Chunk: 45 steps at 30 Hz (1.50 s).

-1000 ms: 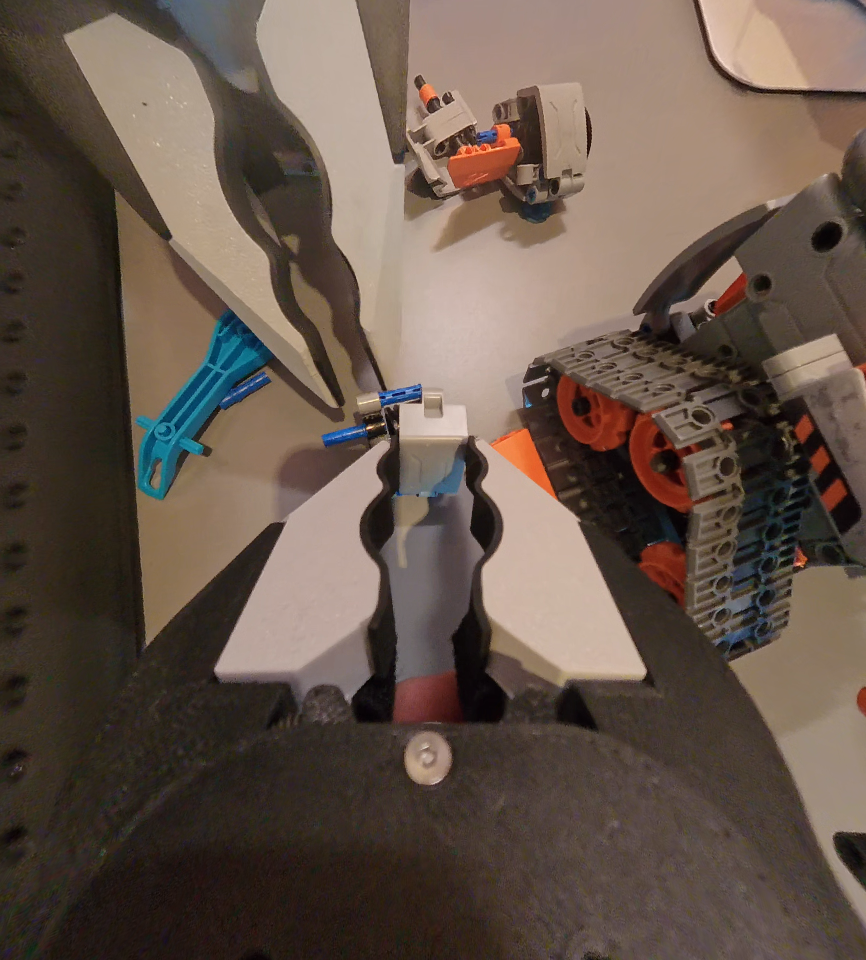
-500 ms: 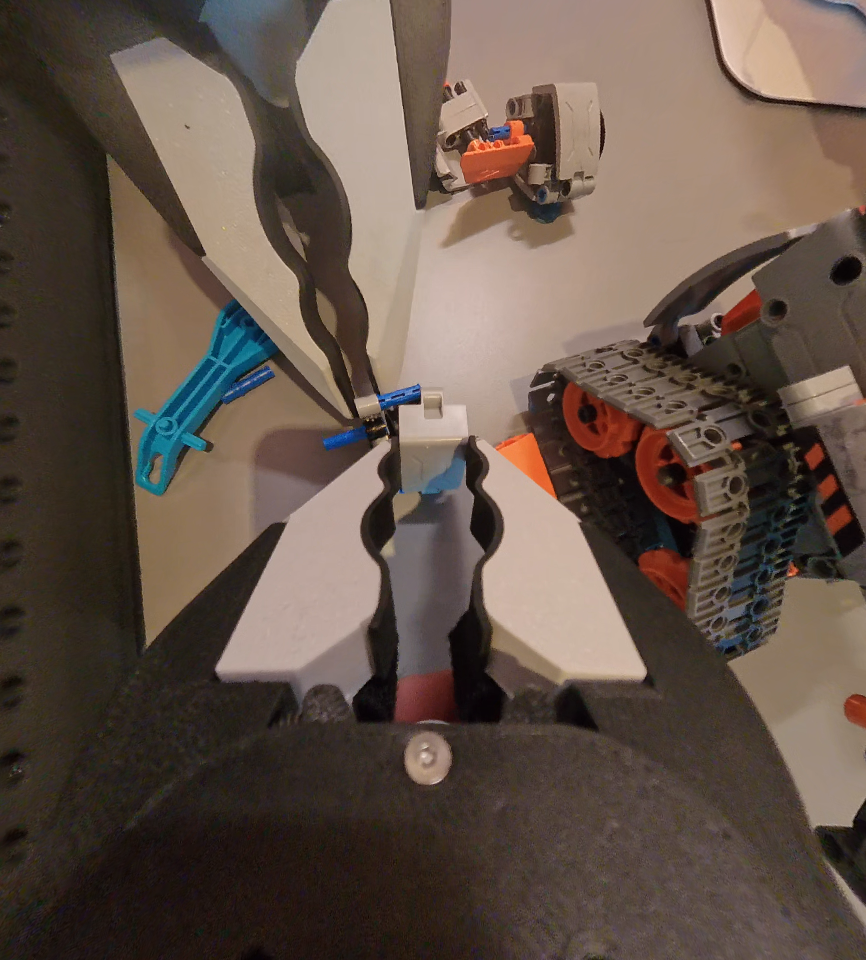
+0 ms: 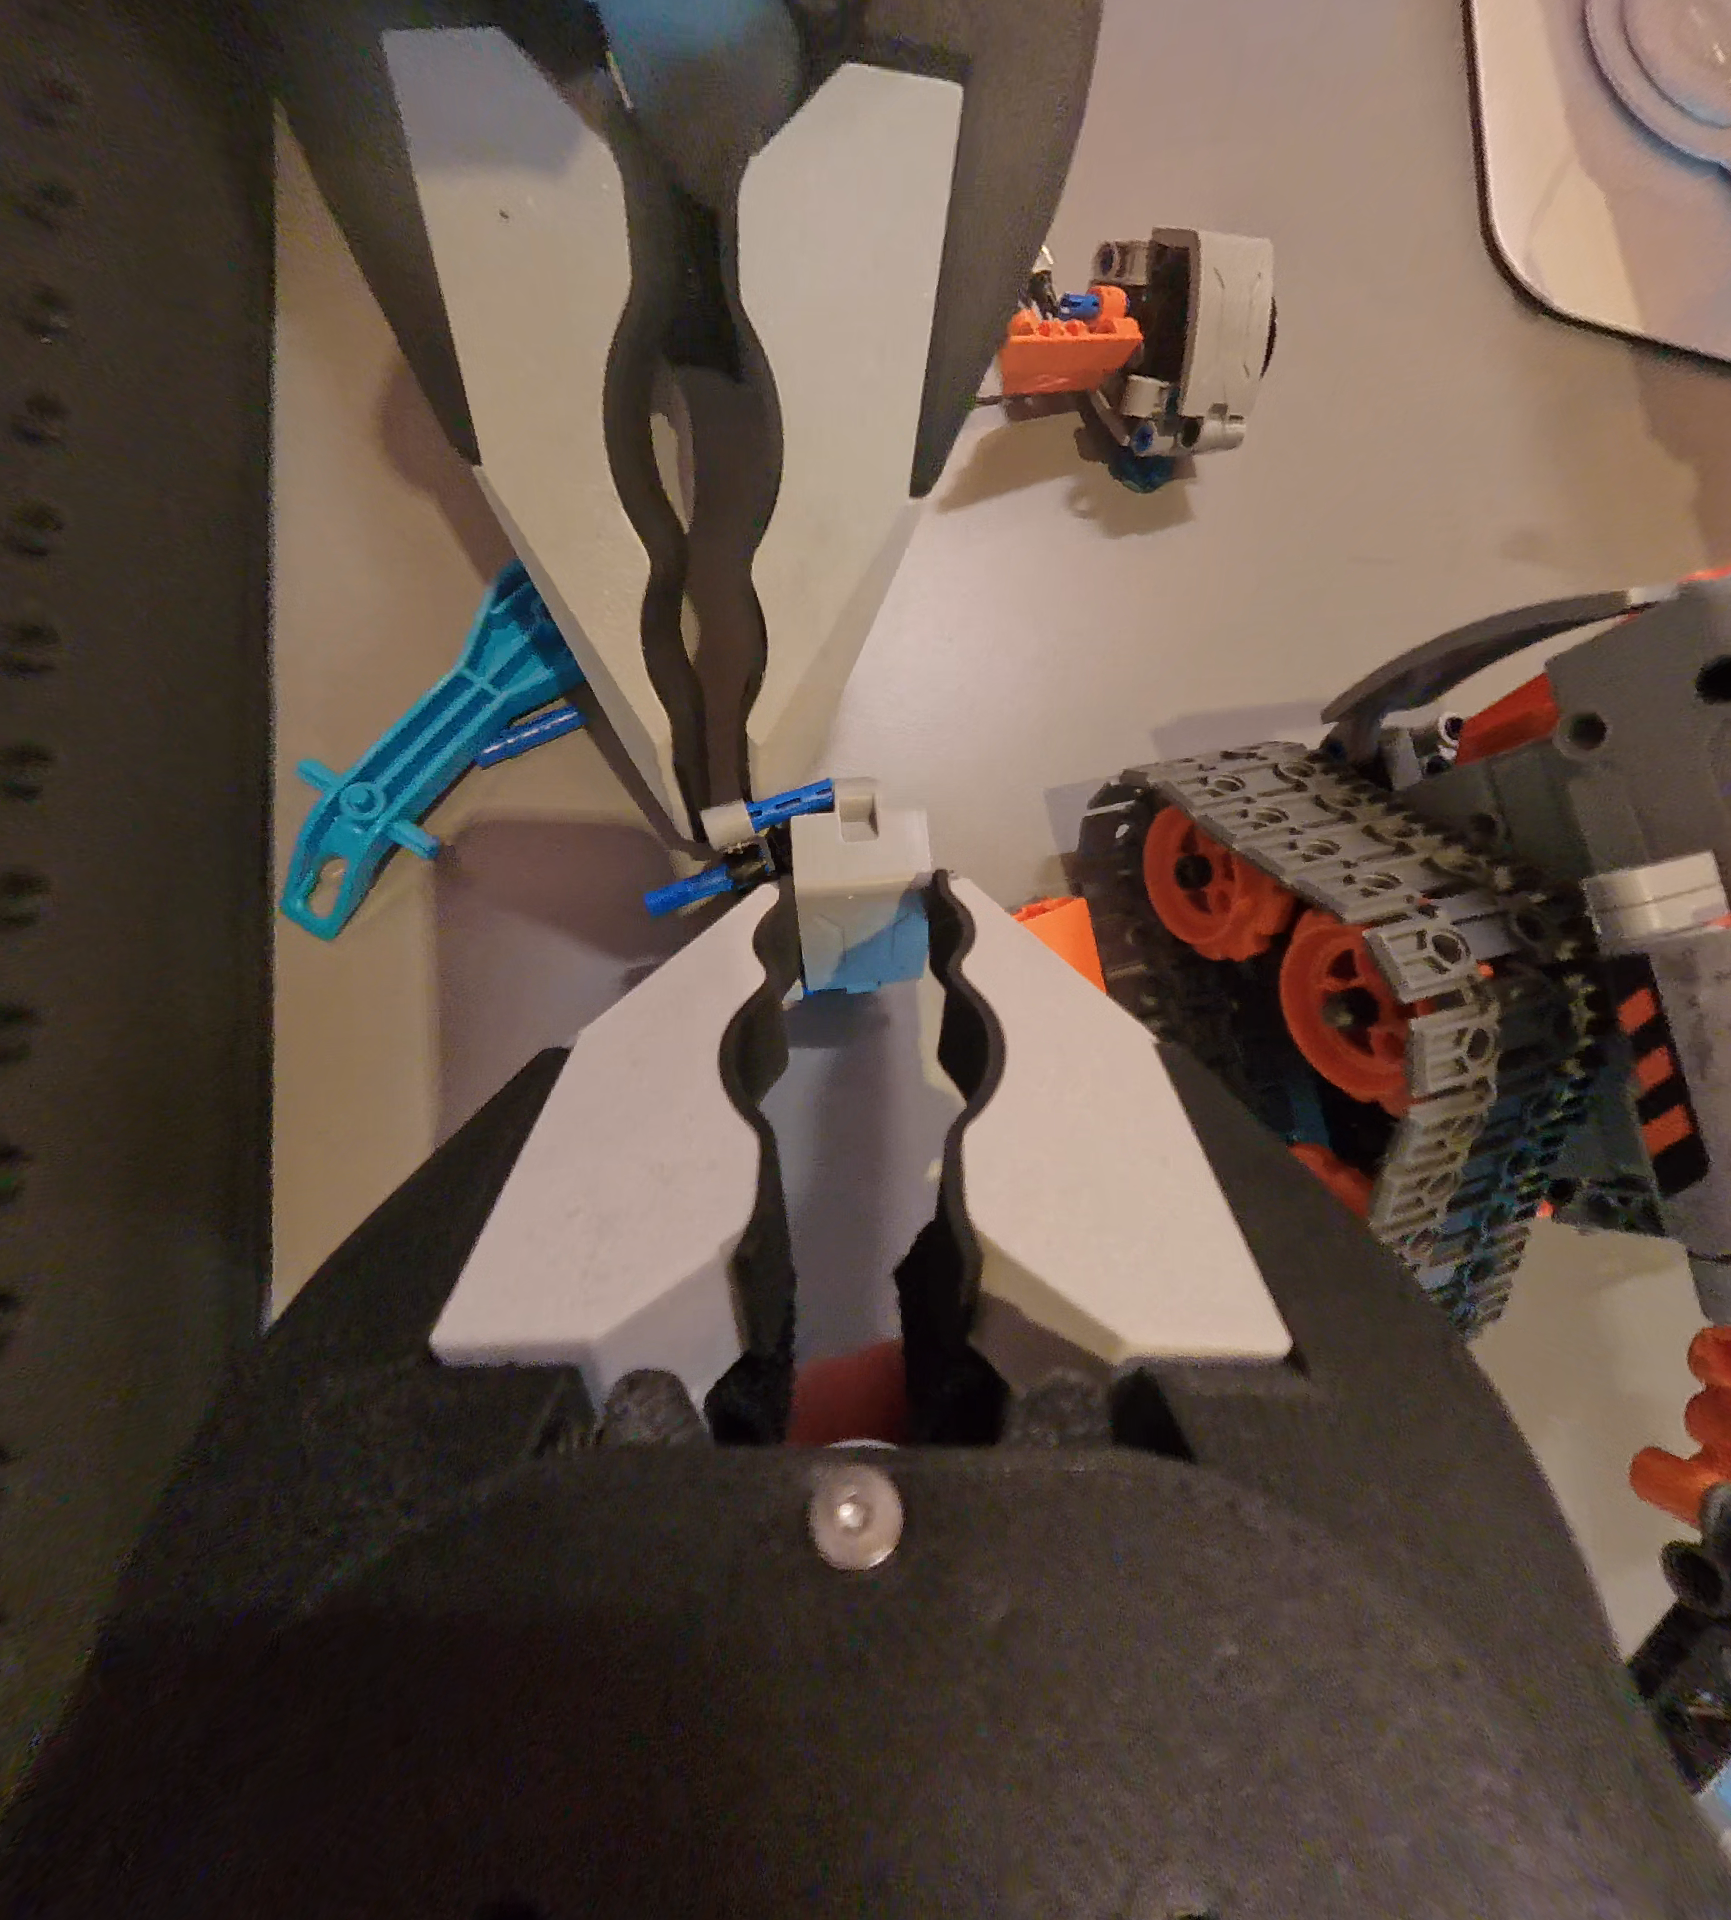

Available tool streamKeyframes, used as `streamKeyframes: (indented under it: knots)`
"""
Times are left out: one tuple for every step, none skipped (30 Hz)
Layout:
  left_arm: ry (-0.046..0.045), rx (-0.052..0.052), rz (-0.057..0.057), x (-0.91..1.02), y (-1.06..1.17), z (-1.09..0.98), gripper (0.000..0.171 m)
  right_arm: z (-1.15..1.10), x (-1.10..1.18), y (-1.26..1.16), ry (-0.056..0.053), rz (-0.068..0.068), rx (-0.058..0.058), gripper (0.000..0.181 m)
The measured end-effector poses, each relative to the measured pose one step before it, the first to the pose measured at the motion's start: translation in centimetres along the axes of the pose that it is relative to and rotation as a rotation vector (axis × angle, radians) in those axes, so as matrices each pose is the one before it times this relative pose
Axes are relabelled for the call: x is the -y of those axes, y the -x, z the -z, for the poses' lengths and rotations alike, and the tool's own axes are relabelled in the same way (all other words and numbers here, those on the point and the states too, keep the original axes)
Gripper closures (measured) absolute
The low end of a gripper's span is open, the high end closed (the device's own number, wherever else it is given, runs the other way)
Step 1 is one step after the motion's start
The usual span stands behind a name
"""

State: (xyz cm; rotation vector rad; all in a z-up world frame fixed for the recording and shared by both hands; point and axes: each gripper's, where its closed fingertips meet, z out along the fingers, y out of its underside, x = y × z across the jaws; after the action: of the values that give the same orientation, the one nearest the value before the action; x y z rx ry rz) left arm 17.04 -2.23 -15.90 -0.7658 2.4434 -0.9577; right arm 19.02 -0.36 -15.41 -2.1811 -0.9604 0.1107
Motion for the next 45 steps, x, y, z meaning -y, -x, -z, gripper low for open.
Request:
streamKeyframes:
  knots:
    - [-0.00189,-0.0177,-0.0069,0.031,-0.241,0.007,0.170,-0.003,0.068,0.163,-0.0042,0.0056,0.0092,0.159]
    - [-0.00206,-0.0086,-0.0049,-0.024,-0.045,0.031,0.170,-0.020,0.023,0.072,-0.0001,-0.0003,0.0050,0.159]
    - [-0.00690,-0.0143,0.0058,0.003,-0.073,0.013,0.170,0.006,0.012,0.086,0.0028,0.0102,0.0028,0.159]
    - [-0.00467,-0.0195,0.0027,0.029,-0.220,-0.021,0.169,0.015,0.056,0.139,0.0020,0.0204,0.0008,0.159]
    - [0.00614,-0.0033,-0.0120,-0.062,-0.092,-0.030,0.169,-0.012,0.076,0.139,-0.0005,0.0077,0.0041,0.159]
    - [0.00317,-0.0193,-0.0082,0.061,-0.326,0.009,0.169,0.028,0.056,0.288,-0.0034,0.0056,0.0158,0.159]
    - [-0.00546,-0.0232,0.0044,0.137,-0.358,-0.038,0.169,0.058,0.016,0.317,-0.0036,0.0115,0.0154,0.159]
    - [-0.00261,-0.0115,-0.0004,-0.017,-0.163,-0.019,0.169,0.041,0.013,0.181,-0.0018,0.0050,0.0080,0.159]
    - [-0.00264,-0.0254,0.0045,0.027,-0.292,0.042,0.169,-0.011,0.048,0.301,-0.0022,-0.0017,0.0163,0.159]
    - [-0.00531,-0.0305,0.0044,0.081,-0.405,0.031,0.169,0.019,0.016,0.337,-0.0042,-0.0113,0.0254,0.158]
    - [-0.00459,-0.0057,0.0000,0.088,-0.123,-0.054,0.169,0.064,-0.064,0.213,-0.0080,-0.0271,0.0278,0.158]
    - [0.00384,-0.0013,-0.0040,0.002,-0.053,-0.013,0.169,0.160,-0.104,0.161,-0.0108,-0.0288,0.0254,0.158]
    - [0.00908,0.0018,0.0007,-0.105,0.075,0.023,0.168,0.235,-0.017,0.051,-0.0089,-0.0125,0.0068,0.158]
    - [-0.00340,-0.0062,0.0037,0.037,-0.044,0.040,0.168,0.246,0.205,-0.198,-0.0129,0.0021,-0.0194,0.153]
    - [-0.00462,-0.0087,0.0036,0.062,-0.103,0.011,0.168,0.215,0.407,-0.127,-0.0207,-0.0011,-0.0132,0.147]
    - [0.00178,-0.0013,-0.0022,-0.016,-0.046,-0.024,0.167,0.156,0.311,-0.004,-0.0164,-0.0087,-0.0007,0.147]
    - [-0.00044,0.0059,-0.0029,0.057,0.058,0.019,0.168,0.030,0.114,-0.013,-0.0060,-0.0111,0.0010,0.150]
    - [-0.00014,0.0056,0.0000,0.037,0.075,0.021,0.167,-0.059,-0.006,0.096,-0.0005,-0.0110,0.0088,0.154]
    - [0.00125,0.0029,0.0006,-0.033,0.061,0.023,0.167,-0.042,0.056,0.118,-0.0062,-0.0049,0.0084,0.161]
    - [-0.00054,0.0061,0.0011,-0.040,0.147,0.056,0.167,-0.025,0.040,0.032,-0.0041,-0.0010,0.0027,0.166]
    - [-0.00348,-0.0007,0.0041,-0.004,0.059,0.038,0.168,-0.014,0.025,0.035,0.0000,-0.0022,0.0035,0.168]
    - [-0.00013,-0.0026,0.0015,-0.028,-0.007,-0.016,0.168,-0.063,0.024,0.070,-0.0009,0.0007,0.0048,0.170]
    - [0.00303,0.0054,-0.0047,-0.054,0.072,0.008,0.167,-0.083,0.016,0.051,-0.0011,-0.0015,0.0039,0.173]
    - [-0.00145,0.0008,0.0012,0.025,0.018,-0.001,0.168,0.049,-0.018,-0.028,0.0019,0.0012,-0.0029,0.173]
    - [-0.00039,0.0009,0.0016,-0.003,0.033,-0.040,0.167,0.149,-0.023,-0.159,0.0013,-0.0008,-0.0113,0.172]
    - [-0.00220,-0.0083,0.0002,0.030,-0.123,-0.028,0.167,0.217,-0.042,-0.193,0.0015,-0.0132,-0.0116,0.161]
    - [-0.00306,-0.0082,-0.0011,0.071,-0.183,-0.060,0.167,0.221,-0.055,-0.115,0.0035,-0.0089,-0.0098,0.153]
    - [0.00178,-0.0033,-0.0040,0.035,-0.116,-0.075,0.167,0.211,0.139,0.041,-0.0070,-0.0025,-0.0061,0.150]
    - [0.00119,0.0024,-0.0026,0.044,0.002,-0.053,0.167,0.067,0.210,0.177,-0.0078,-0.0038,0.0038,0.150]
    - [-0.00112,-0.0027,0.0027,0.044,-0.046,-0.038,0.167,-0.141,-0.083,0.117,0.0102,-0.0053,0.0032,0.152]
    - [-0.00201,0.0026,0.0026,-0.001,0.063,-0.015,0.167,-0.244,-0.286,0.048,0.0192,-0.0057,0.0026,0.156]
    - [-0.00054,0.0039,0.0015,-0.028,0.097,0.031,0.167,-0.106,-0.096,0.170,0.0041,-0.0088,0.0124,0.160]
    - [0.00045,-0.0020,0.0011,-0.016,-0.038,0.013,0.167,0.075,-0.028,0.097,0.0016,-0.0065,0.0063,0.160]
    - [-0.00011,0.0021,0.0005,0.025,-0.017,-0.023,0.167,0.205,-0.127,-0.140,0.0078,-0.0053,-0.0120,0.155]
    - [0.00279,0.0044,-0.0001,0.027,0.008,-0.017,0.167,0.282,-0.106,-0.154,0.0057,-0.0088,-0.0135,0.151]
    - [0.00416,0.0021,-0.0015,-0.007,-0.016,-0.021,0.167,0.254,0.015,0.085,-0.0015,-0.0059,-0.0017,0.147]
    - [0.00242,0.0037,-0.0006,0.001,0.021,-0.002,0.167,0.119,0.019,0.200,0.0012,-0.0054,0.0023,0.147]
    - [0.00078,0.0021,0.0049,0.022,0.020,-0.016,0.167,-0.015,-0.124,0.178,0.0146,-0.0019,-0.0024,0.145]
    - [-0.00024,0.0014,0.0035,0.025,0.011,-0.026,0.167,-0.117,-0.149,-0.042,0.0172,-0.0017,-0.0140,0.143]
    - [0.00106,0.0021,0.0030,-0.010,0.036,-0.029,0.167,-0.162,-0.193,-0.174,0.0203,-0.0106,-0.0158,0.145]
    - [-0.00107,0.0000,0.0049,0.020,0.018,-0.016,0.167,-0.198,-0.277,-0.131,0.0226,-0.0049,-0.0098,0.149]
    - [-0.00084,0.0019,0.0026,0.009,0.039,-0.019,0.167,-0.146,-0.081,0.102,0.0069,0.0078,0.0034,0.154]
    - [0.00313,-0.0003,0.0002,-0.037,-0.015,-0.014,0.167,-0.074,0.081,0.142,-0.0035,0.0069,0.0067,0.158]
    - [-0.00277,0.0046,-0.0017,0.066,0.008,-0.014,0.167,-0.061,0.019,0.015,0.0007,-0.0001,0.0021,0.158]
    - [-0.00243,0.0070,0.0007,0.100,0.043,-0.039,0.167,-0.048,0.007,-0.020,-0.0002,-0.0030,0.0029,0.159]
